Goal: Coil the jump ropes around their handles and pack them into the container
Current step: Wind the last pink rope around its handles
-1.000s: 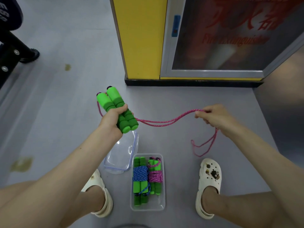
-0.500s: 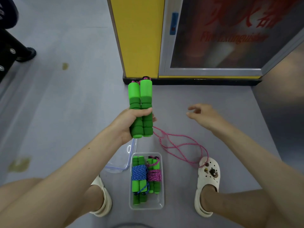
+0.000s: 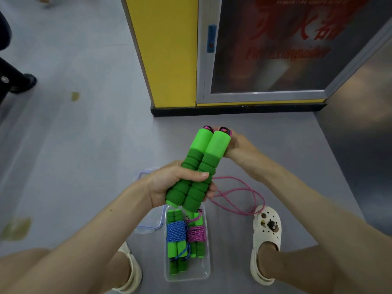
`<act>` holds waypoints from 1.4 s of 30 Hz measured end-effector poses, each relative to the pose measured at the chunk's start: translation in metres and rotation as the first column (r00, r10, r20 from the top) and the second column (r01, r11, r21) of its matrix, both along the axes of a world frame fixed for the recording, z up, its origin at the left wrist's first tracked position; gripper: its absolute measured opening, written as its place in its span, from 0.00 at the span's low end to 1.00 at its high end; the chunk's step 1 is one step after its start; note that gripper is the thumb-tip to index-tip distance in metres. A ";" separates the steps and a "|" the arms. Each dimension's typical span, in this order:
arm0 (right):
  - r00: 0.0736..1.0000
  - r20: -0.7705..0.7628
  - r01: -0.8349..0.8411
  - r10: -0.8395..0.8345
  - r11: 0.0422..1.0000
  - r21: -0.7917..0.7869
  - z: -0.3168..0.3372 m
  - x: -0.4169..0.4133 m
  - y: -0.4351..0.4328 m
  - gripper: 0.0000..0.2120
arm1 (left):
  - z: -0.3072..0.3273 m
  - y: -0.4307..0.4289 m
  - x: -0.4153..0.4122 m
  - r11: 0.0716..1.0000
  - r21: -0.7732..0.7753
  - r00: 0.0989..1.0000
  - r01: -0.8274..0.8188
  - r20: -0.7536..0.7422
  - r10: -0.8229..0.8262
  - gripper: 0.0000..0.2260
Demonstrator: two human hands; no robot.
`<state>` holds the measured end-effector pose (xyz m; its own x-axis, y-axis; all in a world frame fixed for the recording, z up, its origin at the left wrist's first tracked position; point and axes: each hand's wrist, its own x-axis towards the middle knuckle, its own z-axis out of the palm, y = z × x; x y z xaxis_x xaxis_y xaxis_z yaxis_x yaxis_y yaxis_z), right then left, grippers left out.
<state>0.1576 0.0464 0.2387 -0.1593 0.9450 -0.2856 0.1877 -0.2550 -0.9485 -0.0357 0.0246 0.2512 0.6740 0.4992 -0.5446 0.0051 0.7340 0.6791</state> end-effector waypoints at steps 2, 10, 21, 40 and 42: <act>0.999 -0.016 -0.037 0.038 0.999 0.011 0.003 -0.004 -0.003 0.12 | -0.001 -0.003 0.003 1.000 -0.013 1.000 0.007 -0.006 -0.007 0.12; 0.998 0.048 -0.031 0.029 0.999 0.034 -0.001 -0.002 -0.003 0.08 | 0.000 -0.007 0.004 0.999 -0.020 0.999 0.049 -0.015 -0.050 0.12; 0.999 0.015 -0.034 0.036 0.989 -0.145 -0.002 -0.010 -0.006 0.20 | 0.001 -0.009 0.000 0.997 -0.067 0.999 0.050 -0.002 -0.050 0.12; 0.941 -0.062 0.337 -0.331 0.925 0.174 0.002 -0.010 -0.005 0.11 | 0.004 -0.004 0.007 0.956 -0.157 0.938 -0.250 0.204 0.279 0.28; 0.953 -0.033 0.301 -0.300 0.932 0.202 0.001 -0.012 -0.004 0.08 | 0.005 -0.004 0.008 0.954 -0.146 0.940 -0.263 0.182 0.287 0.20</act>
